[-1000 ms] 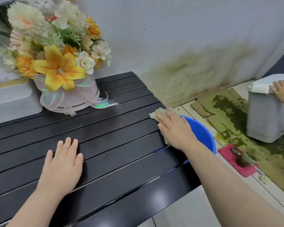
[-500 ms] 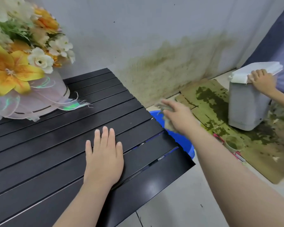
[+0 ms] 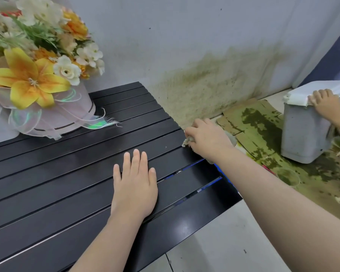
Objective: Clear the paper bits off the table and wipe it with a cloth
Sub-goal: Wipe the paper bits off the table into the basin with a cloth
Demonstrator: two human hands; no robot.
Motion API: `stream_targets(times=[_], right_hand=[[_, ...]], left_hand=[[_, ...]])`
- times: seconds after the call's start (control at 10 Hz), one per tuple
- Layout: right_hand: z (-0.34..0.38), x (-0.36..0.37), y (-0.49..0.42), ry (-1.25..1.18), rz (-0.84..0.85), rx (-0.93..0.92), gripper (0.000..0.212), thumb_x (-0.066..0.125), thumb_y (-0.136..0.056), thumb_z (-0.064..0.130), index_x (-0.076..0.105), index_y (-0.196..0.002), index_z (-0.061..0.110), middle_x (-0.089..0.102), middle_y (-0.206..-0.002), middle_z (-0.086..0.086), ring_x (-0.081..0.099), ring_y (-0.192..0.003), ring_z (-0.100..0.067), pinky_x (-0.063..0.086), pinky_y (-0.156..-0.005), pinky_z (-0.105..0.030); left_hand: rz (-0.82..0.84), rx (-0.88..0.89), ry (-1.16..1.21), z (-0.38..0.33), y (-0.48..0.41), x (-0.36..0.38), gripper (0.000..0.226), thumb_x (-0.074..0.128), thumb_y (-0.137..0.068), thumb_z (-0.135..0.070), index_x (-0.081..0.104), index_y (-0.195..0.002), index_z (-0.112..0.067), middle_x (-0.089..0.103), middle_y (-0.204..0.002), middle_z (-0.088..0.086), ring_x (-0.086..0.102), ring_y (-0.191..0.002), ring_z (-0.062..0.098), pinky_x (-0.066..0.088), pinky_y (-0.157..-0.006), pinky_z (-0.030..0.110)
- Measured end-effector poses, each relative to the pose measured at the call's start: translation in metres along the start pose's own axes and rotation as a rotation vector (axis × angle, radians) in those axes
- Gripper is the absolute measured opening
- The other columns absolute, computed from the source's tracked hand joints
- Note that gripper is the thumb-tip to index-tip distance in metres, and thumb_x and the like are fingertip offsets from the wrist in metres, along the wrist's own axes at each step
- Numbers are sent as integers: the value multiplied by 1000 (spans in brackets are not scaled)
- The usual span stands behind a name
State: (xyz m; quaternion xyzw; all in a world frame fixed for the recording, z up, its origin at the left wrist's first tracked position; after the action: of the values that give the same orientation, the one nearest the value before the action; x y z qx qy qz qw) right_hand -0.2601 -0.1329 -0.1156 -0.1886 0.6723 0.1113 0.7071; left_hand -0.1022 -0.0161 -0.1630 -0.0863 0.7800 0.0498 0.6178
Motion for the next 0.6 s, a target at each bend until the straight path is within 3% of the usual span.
stream_targets(times=[0.2, 0.3, 0.5, 0.6], right_hand=[[3, 5, -1, -23, 205, -72, 16, 47, -93, 37, 56, -100, 26, 48, -114, -2, 37, -106, -24, 31, -75, -34], [7, -2, -2, 95, 192, -83, 14, 44, -93, 23, 55, -99, 27, 50, -110, -4, 38, -105, -24, 33, -75, -36], [24, -8, -18, 378, 244, -82, 28, 42, -92, 18, 55, -116, 25, 54, -117, -4, 41, -113, -26, 35, -84, -41], [29, -8, -18, 442, 211, -135, 31, 43, -90, 12, 54, -116, 24, 53, -117, -4, 41, -111, -26, 32, -77, -38]], left_hand=[[-5, 4, 24, 1, 0, 1, 55, 9, -96, -37, -1, -148, -21, -4, -159, -3, -9, -145, 18, -3, -117, 43], [-13, 3, 27, 2, 0, 2, 55, 9, -96, -37, -1, -148, -21, -4, -159, -2, -9, -145, 19, -3, -117, 43], [-12, 9, 42, 1, -1, 3, 55, 10, -96, -37, 1, -148, -21, -3, -159, -2, -9, -145, 19, -3, -117, 44], [-14, 8, 41, 1, -2, 3, 55, 9, -96, -38, 0, -148, -21, -3, -159, -2, -9, -145, 19, -4, -117, 43]])
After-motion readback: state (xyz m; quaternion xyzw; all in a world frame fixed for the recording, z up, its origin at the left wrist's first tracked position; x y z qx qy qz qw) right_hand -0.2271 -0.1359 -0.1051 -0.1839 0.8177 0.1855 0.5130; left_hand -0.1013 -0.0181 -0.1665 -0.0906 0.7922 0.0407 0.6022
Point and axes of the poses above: each hand's wrist, its own y-axis away from the middle knuckle, its own x-axis out of the palm, z = x × y, the point moved 8 cm from there along -y, towards the middle knuckle
